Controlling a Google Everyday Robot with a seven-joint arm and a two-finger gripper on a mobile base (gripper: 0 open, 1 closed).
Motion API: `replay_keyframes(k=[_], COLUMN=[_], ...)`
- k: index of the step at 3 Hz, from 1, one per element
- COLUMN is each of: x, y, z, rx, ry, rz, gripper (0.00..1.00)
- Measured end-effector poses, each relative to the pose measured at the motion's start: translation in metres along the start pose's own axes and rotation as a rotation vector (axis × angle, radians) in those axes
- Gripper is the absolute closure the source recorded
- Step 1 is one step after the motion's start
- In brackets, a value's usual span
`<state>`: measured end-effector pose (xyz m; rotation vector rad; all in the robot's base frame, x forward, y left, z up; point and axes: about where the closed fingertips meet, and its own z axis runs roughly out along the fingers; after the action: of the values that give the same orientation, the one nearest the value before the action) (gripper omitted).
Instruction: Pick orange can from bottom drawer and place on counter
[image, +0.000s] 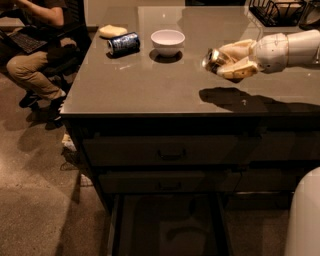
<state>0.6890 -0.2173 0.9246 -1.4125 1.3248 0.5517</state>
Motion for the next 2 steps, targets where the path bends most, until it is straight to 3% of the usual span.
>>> replay_keyframes(k=[2], x=[0.0169], y=[-0.0022], z=[0.013], rx=[-0.024], ry=[0.034], rz=[0.052], gripper=[1.0])
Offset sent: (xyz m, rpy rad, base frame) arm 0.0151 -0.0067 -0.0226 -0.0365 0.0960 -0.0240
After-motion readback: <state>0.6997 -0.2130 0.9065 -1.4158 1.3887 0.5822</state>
